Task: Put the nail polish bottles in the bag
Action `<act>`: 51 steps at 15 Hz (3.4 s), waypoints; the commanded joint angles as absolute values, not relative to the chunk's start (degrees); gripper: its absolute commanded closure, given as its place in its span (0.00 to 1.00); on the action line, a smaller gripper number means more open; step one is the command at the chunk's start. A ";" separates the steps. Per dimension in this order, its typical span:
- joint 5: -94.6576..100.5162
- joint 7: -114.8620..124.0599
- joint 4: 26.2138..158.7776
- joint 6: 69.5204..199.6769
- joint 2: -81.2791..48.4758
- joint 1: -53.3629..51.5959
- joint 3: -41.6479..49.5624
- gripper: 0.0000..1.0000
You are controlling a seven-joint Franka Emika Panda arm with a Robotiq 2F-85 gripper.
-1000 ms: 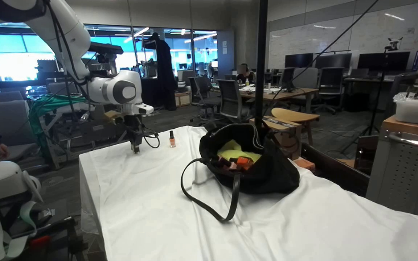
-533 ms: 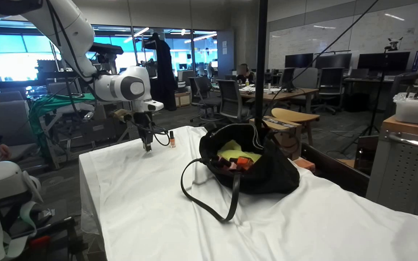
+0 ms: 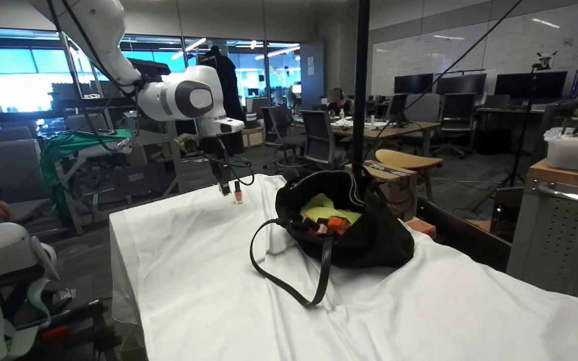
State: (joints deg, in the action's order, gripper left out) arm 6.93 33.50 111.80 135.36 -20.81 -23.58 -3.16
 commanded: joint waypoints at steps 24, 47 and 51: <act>16.16 36.48 106.09 136.93 -17.59 -7.57 3.22 0.80; 17.07 36.45 104.35 136.37 -19.60 -9.18 5.08 0.00; 19.70 37.53 109.40 137.63 -15.36 -10.97 4.73 0.32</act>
